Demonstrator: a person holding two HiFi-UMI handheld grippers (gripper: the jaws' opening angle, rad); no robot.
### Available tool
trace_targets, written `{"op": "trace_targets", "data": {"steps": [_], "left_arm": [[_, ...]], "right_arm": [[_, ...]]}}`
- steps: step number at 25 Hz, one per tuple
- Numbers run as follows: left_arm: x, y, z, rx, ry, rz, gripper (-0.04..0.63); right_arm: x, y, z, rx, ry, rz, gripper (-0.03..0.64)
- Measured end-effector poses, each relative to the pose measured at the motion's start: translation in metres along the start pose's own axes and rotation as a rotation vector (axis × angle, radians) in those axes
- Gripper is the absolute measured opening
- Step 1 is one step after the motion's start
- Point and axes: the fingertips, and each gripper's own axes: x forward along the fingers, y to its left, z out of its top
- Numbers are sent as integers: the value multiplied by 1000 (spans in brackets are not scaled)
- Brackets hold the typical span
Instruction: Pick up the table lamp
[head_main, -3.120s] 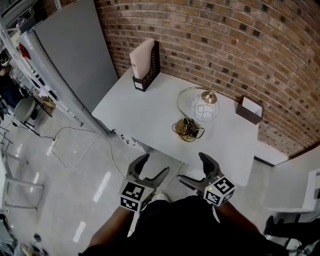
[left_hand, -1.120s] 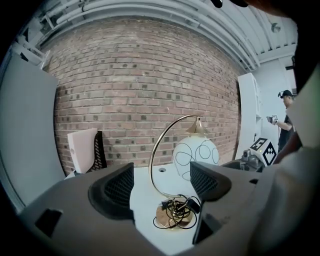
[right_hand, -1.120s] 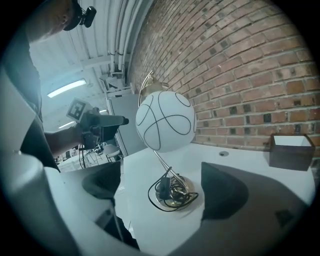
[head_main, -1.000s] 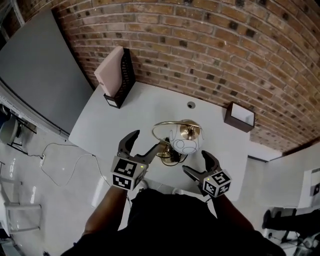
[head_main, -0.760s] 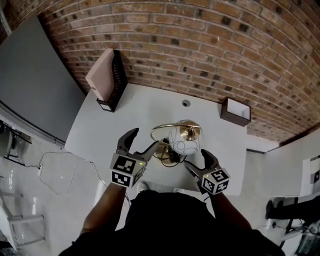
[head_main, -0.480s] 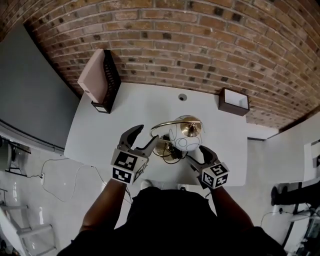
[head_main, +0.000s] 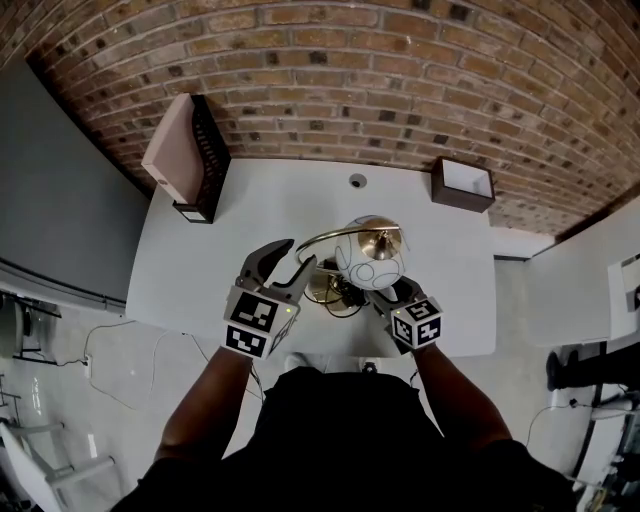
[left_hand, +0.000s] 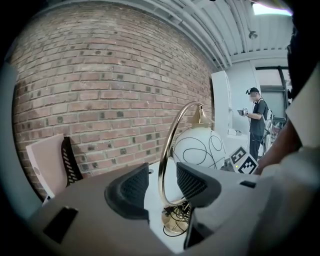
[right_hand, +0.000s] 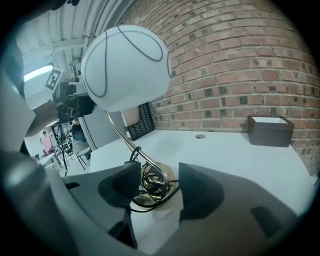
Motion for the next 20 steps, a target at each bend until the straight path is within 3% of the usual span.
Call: {"op": "trace_targets", "data": {"steps": [11,20], "left_arm": [[0,-1,3,-1,3,21,132],[1,1,7,2,11,63,57]], "right_arm": [[39,-7,-24,-80,114,0,184],[56,-3,-28,-113,132,14,129]]}}
